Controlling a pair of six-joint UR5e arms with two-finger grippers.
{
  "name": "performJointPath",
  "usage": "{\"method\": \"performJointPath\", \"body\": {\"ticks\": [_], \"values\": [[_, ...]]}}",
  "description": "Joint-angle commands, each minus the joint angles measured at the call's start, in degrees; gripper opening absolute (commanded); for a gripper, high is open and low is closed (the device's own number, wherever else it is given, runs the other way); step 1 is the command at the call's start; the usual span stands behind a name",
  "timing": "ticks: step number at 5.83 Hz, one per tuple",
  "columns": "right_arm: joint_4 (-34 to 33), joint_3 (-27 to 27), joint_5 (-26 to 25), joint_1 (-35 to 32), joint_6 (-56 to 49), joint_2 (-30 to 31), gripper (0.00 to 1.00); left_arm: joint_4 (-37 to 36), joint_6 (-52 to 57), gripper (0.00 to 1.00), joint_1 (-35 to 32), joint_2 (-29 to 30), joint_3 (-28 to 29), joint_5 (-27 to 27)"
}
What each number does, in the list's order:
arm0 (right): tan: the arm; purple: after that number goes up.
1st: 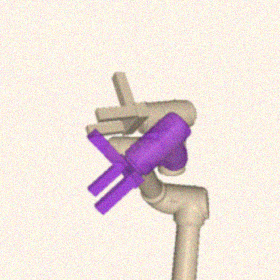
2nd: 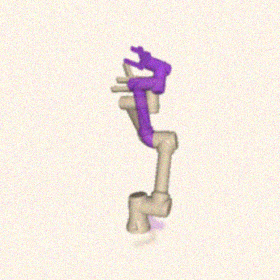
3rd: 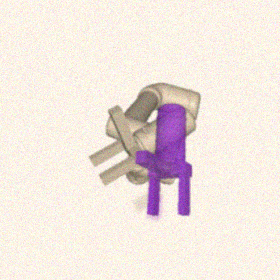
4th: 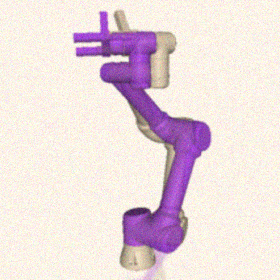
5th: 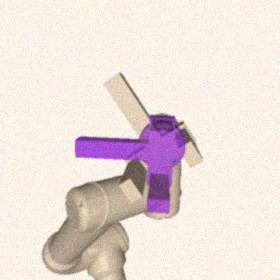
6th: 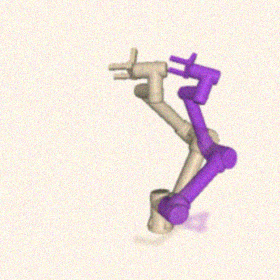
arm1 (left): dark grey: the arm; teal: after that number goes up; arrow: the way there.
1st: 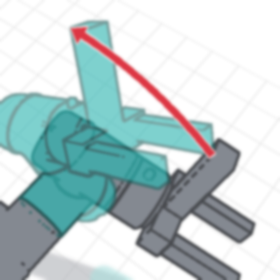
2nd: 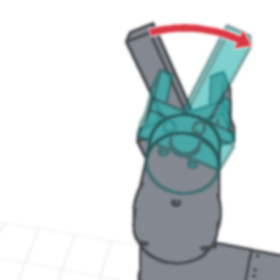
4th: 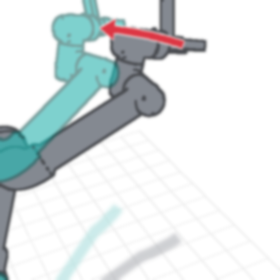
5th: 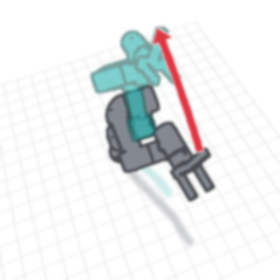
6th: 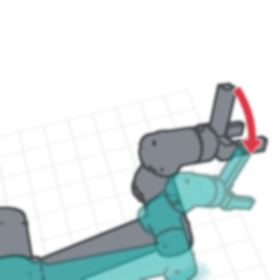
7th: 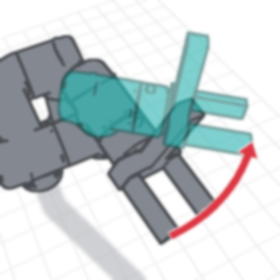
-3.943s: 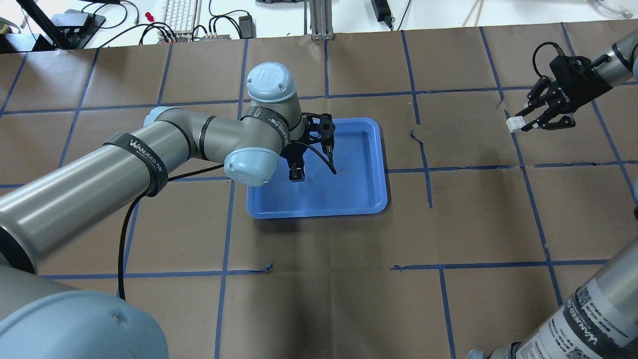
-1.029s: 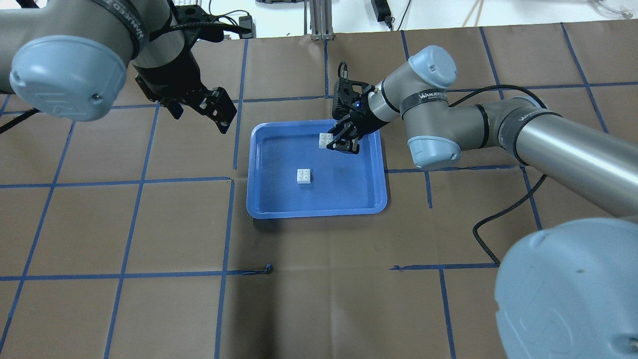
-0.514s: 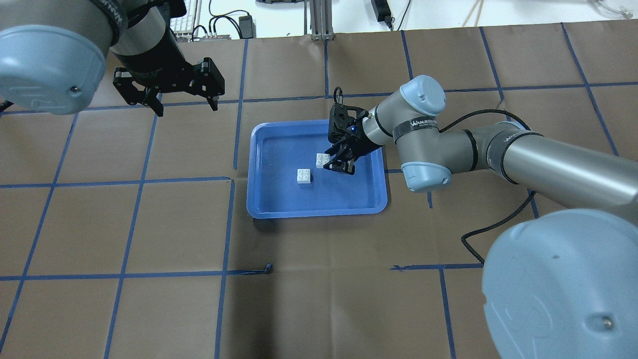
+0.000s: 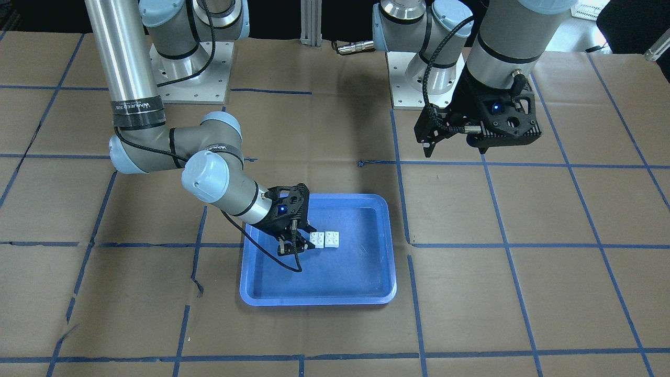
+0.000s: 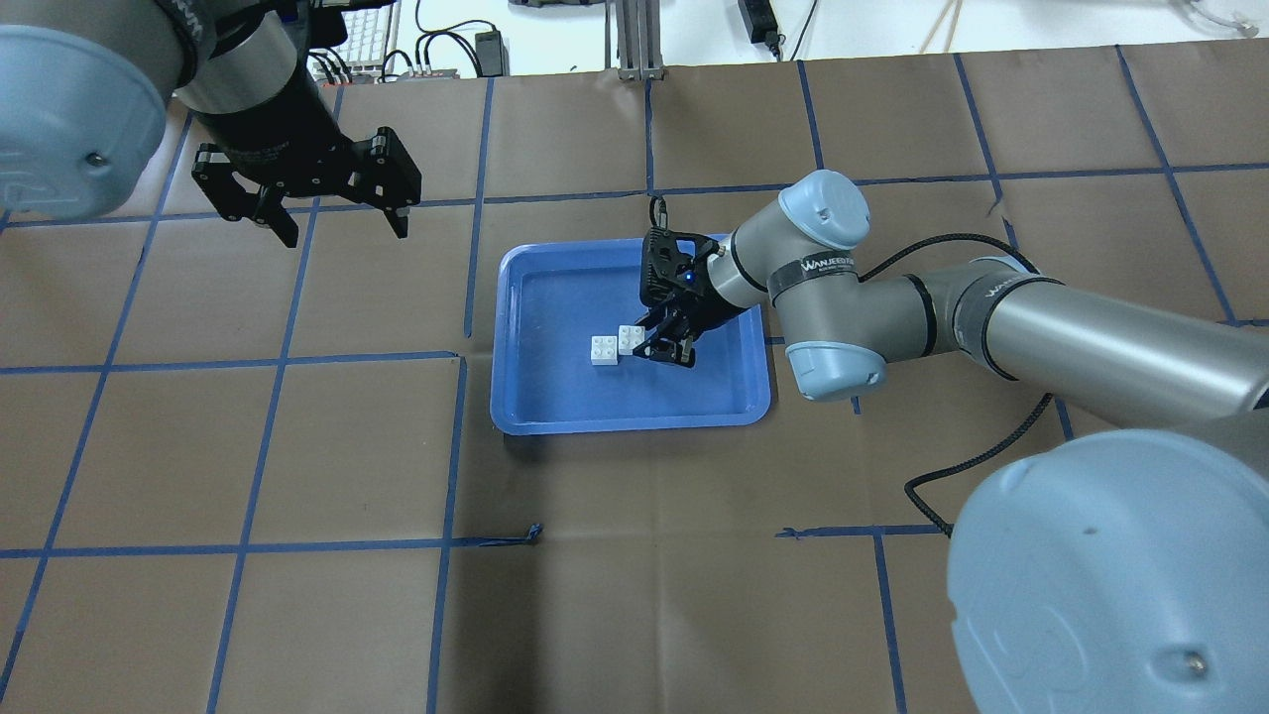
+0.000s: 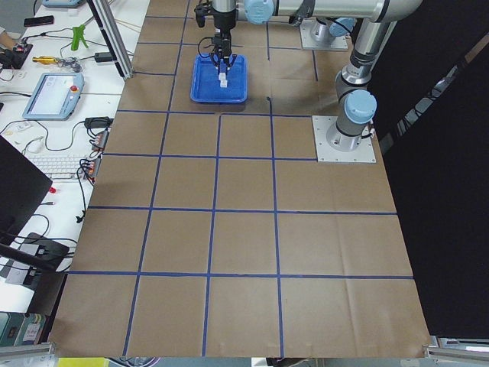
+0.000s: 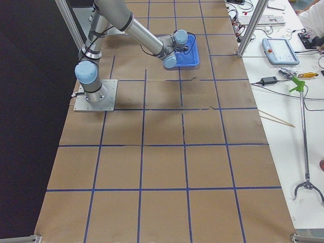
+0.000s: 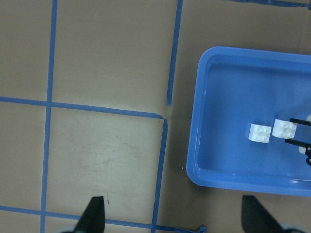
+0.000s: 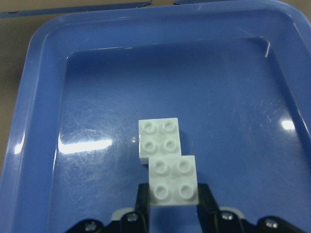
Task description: Assemble white blocks and place on blue tray
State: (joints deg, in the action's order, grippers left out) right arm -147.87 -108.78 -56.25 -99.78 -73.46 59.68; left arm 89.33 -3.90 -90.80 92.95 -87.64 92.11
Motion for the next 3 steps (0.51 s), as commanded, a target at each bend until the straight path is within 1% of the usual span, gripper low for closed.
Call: {"method": "performJointPath", "body": {"ticks": [1,3], "values": [[0.0,-0.4,0.0,0.0,0.0,0.0,0.25,0.6,0.4,0.99,-0.2,0.0,0.7,-0.3],[0.0,-0.5,0.0,-0.1,0.0,0.0,0.25,0.4,0.1,0.99,-0.1,-0.1,0.7,0.2]]}}
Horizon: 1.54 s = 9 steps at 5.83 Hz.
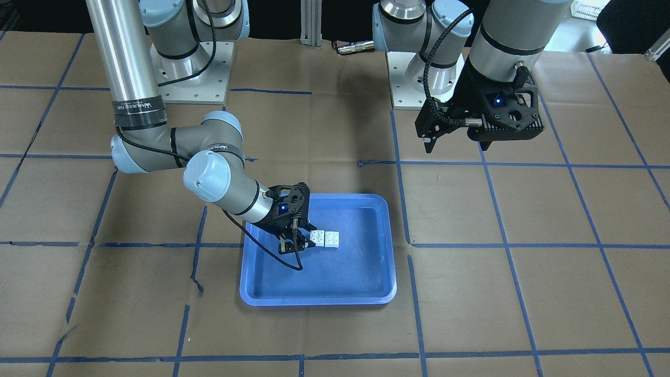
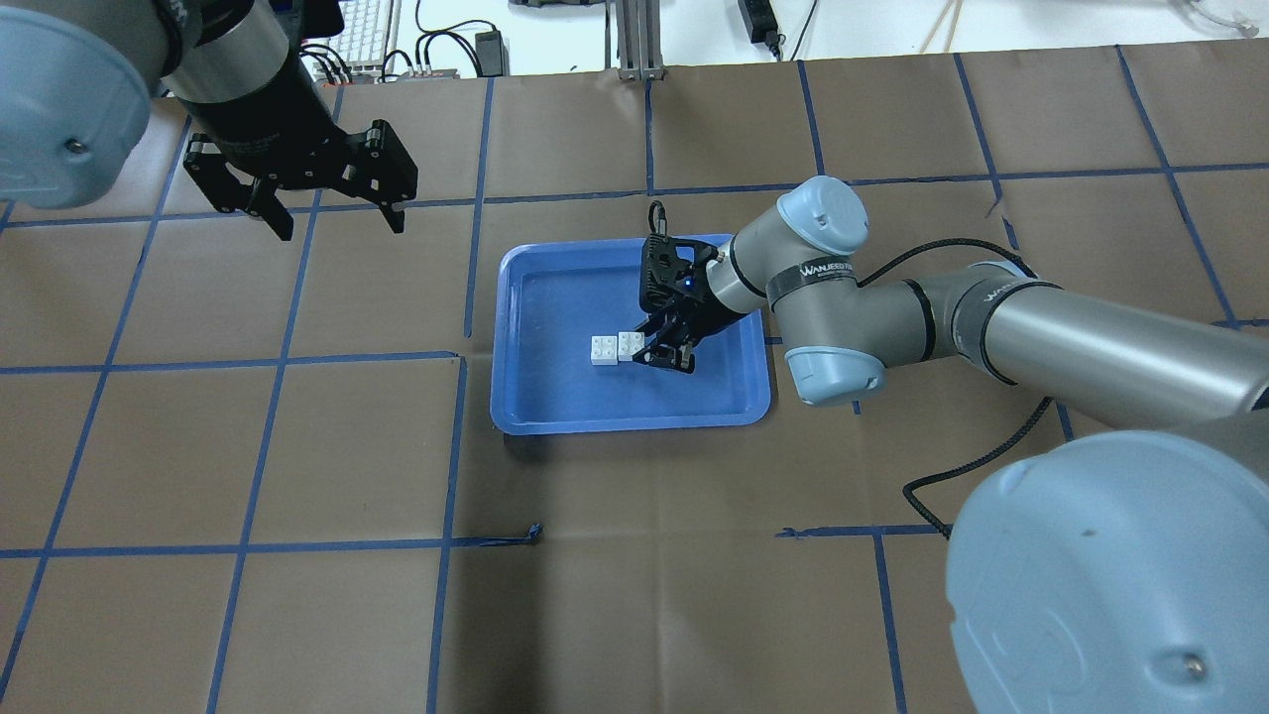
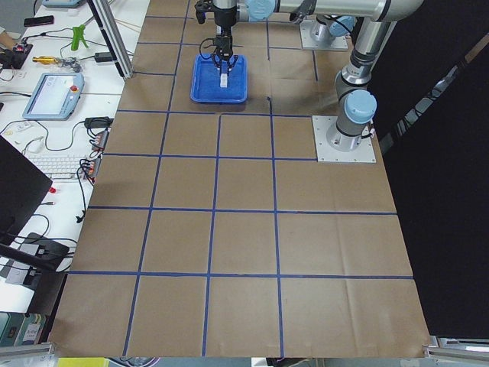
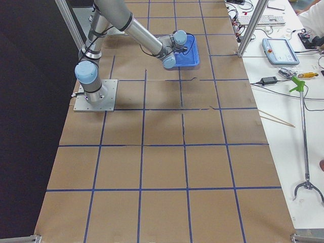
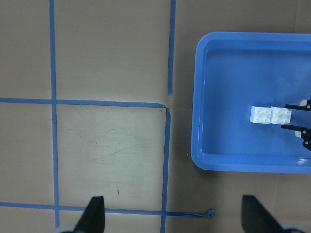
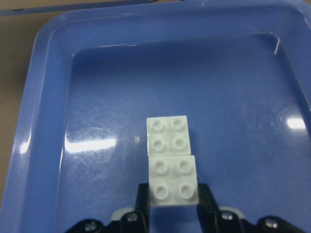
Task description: Assemble white blocks and place on blue tray
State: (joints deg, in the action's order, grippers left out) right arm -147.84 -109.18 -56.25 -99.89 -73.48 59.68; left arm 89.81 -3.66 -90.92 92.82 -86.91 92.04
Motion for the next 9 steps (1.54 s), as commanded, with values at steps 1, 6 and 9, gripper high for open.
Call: {"method": "performJointPath", "body": {"ticks": [1,6,9], "values": [[0.0,-0.5,0.0,0.0,-0.1,0.0,0.25,-0.1,-0.1,0.99,0.1,0.1,0.0,0.2],[-0.4,-0.7,0.0,-0.1,-0.1,0.0,0.25,-0.1,-0.1,0.99,0.5,0.5,0.0,0.3],[-1.5,-0.7,0.1,-0.5,-0.1,-0.1,0.25,-0.3,0.9,0.99,0.5,0.3,-0.5,0.3]]}}
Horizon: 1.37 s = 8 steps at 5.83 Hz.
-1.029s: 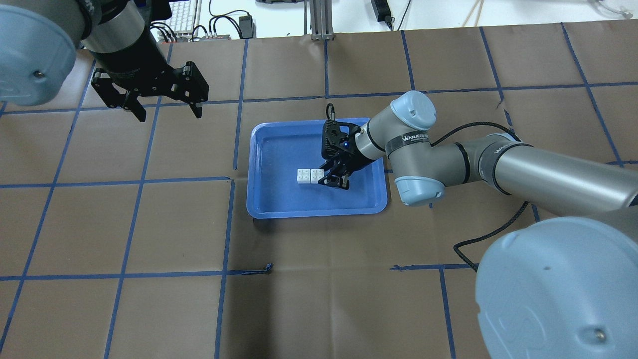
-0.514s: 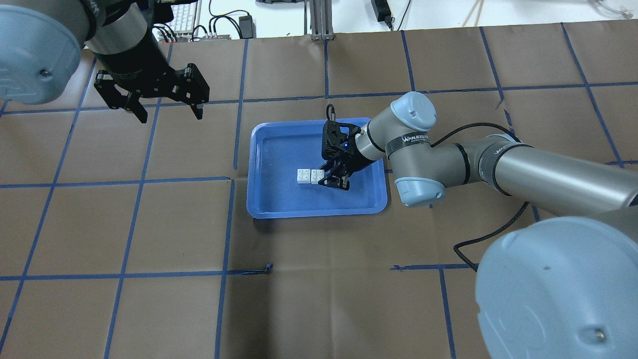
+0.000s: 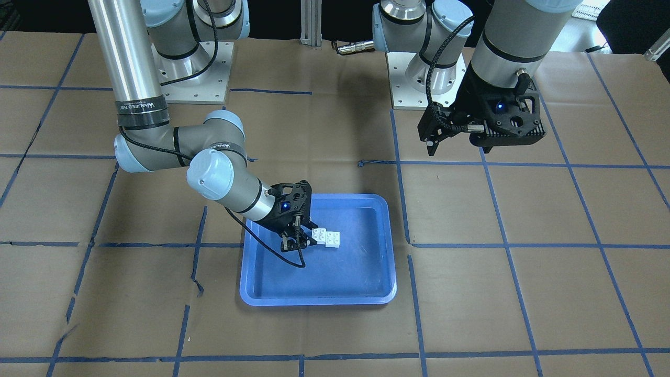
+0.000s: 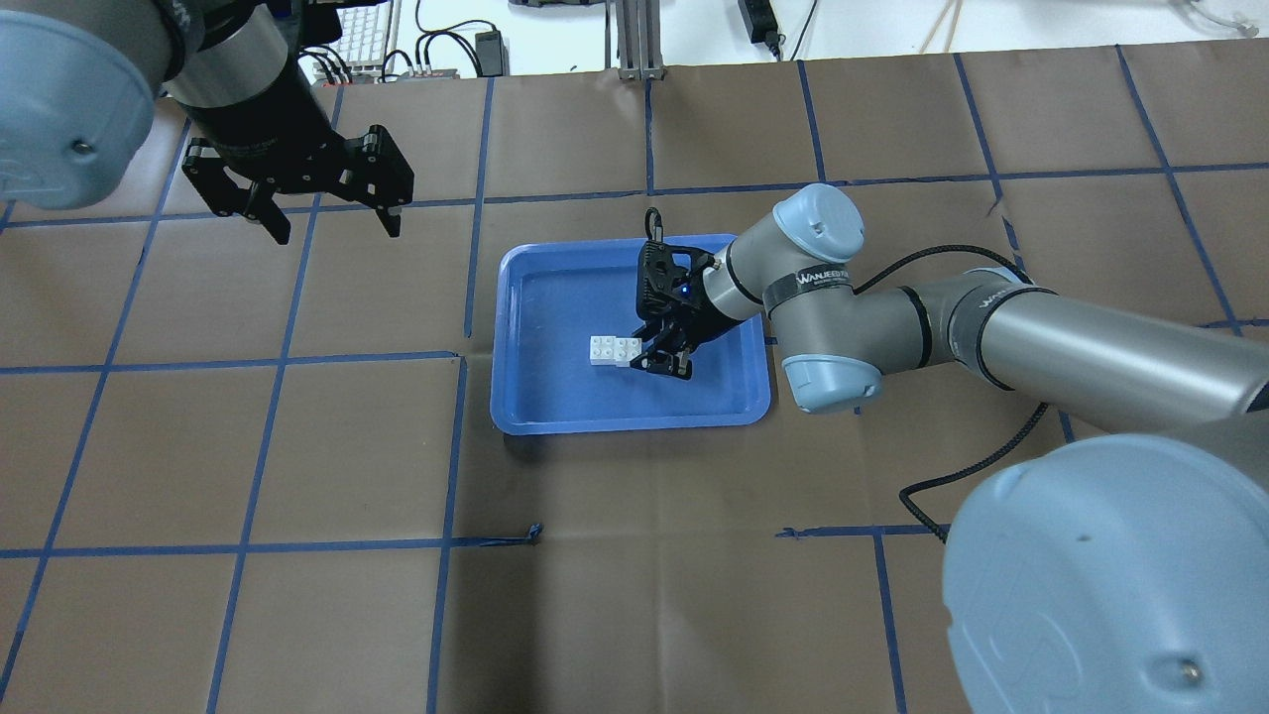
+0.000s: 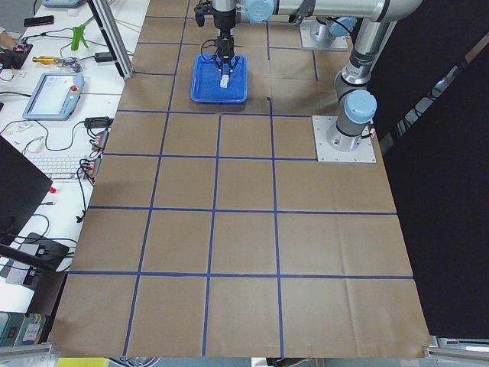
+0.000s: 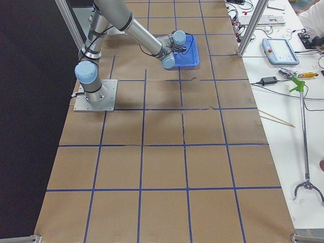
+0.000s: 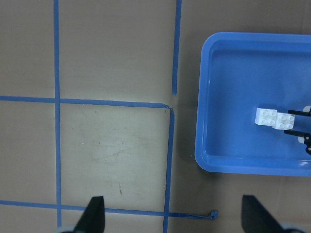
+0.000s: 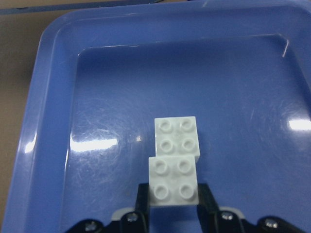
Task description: Assemble white blocks and place on blue tray
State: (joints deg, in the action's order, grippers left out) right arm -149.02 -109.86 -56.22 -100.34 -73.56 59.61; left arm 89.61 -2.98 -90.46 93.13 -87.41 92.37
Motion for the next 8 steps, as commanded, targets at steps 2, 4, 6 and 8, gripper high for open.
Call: {"method": "performJointPath", "body": {"ticks": [2,4,6,8], "values": [[-0.6,0.0,0.1,0.0,0.0,-0.5,0.25,-0.3,-0.1,0.99,-0.2,-0.6,0.7,2.4],[-0.7,0.0,0.1,0.0,0.0,-0.6,0.25,0.5,-0.4,0.99,-1.1,-0.7,0.3,3.0],[-1.3,0.0,0.2,0.0,0.1,-0.6,0.25,-0.3,0.2,0.99,-1.1,-0.2,0.5,2.8],[-2.1,0.0,0.3,0.0,0.2,-1.0,0.25,-0.2,-0.4,0.99,-1.3,-0.4,0.5,2.7]]}}
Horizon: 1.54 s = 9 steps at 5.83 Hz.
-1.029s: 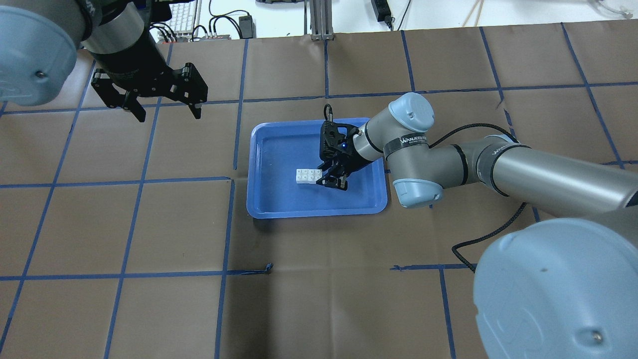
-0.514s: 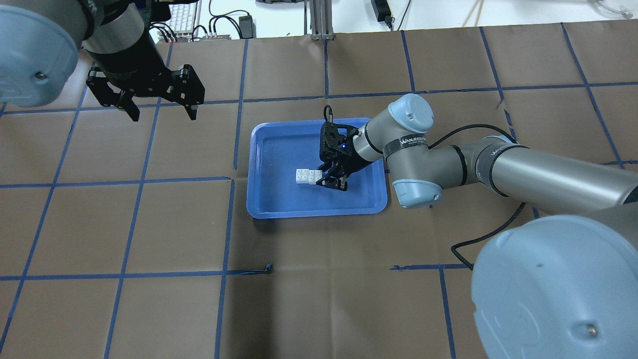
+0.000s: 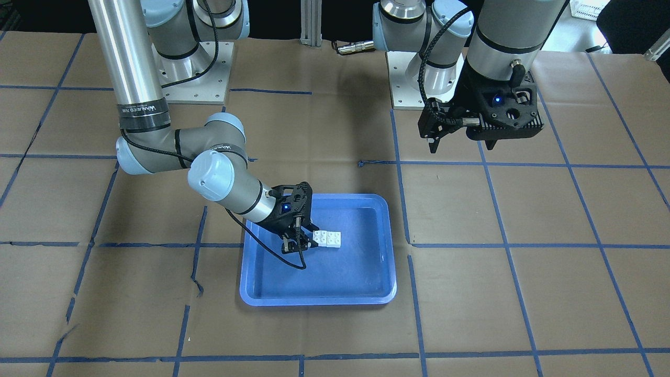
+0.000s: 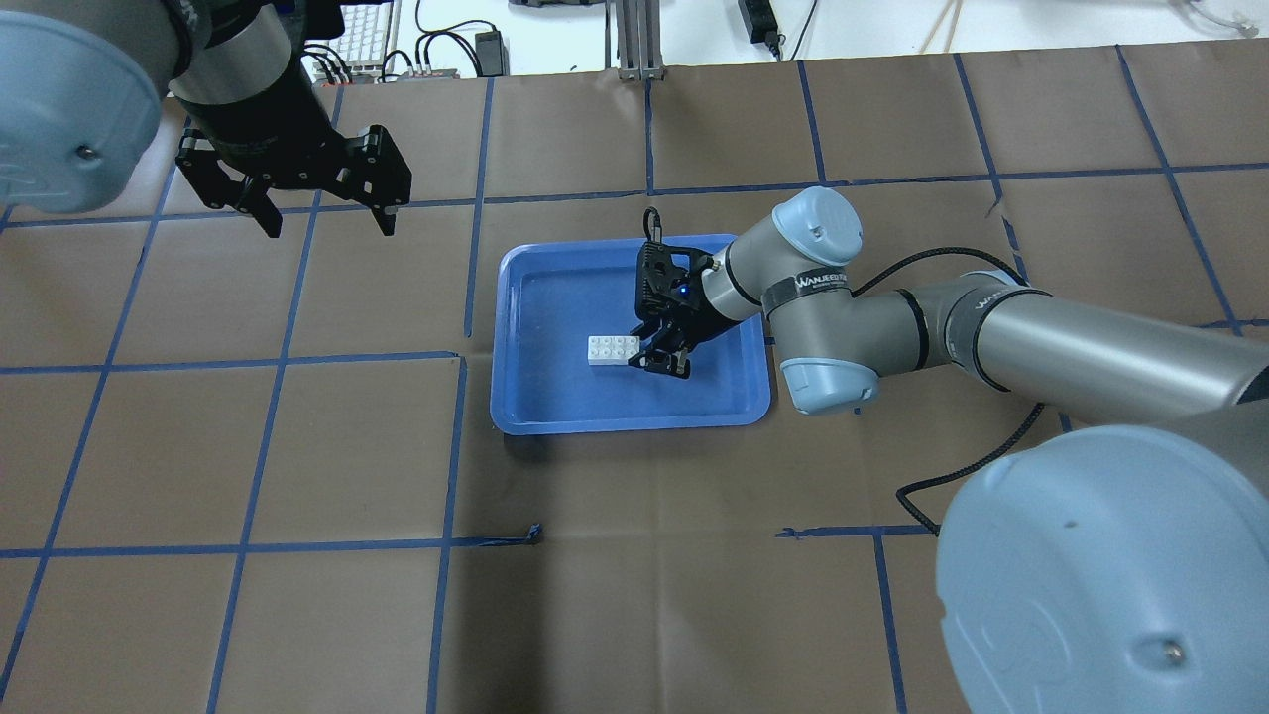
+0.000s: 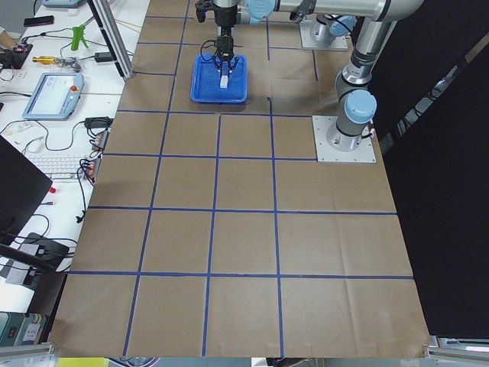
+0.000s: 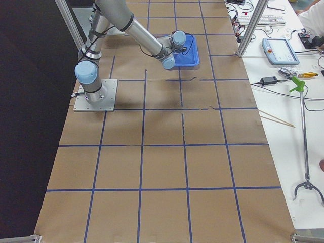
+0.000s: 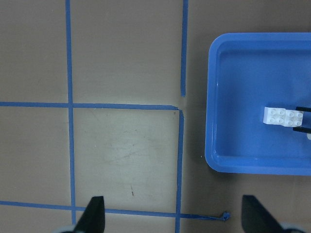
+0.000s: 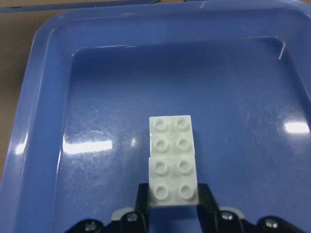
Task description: Assemble white blocks and place on blue tray
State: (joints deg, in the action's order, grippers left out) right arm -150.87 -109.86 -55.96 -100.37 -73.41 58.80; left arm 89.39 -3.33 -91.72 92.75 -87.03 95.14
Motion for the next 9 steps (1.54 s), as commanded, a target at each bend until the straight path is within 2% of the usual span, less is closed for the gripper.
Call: {"method": "performJointPath", "body": {"ticks": [1,4,6,9], "values": [[-0.2,0.0,0.0,0.0,0.0,-0.2,0.25,0.0,-0.1,0.99,0.0,-0.1,0.3,0.0],[0.0,0.0,0.1,0.0,0.1,-0.2,0.35,0.0,-0.1,0.99,0.0,-0.6,0.3,0.0],[0.0,0.0,0.1,0.0,0.1,-0.2,0.53,0.0,-0.1,0.99,0.0,-0.6,0.2,0.0],[0.0,0.1,0.1,0.0,0.1,-0.2,0.57,0.0,-0.1,0.99,0.0,-0.6,0.2,0.0]]}}
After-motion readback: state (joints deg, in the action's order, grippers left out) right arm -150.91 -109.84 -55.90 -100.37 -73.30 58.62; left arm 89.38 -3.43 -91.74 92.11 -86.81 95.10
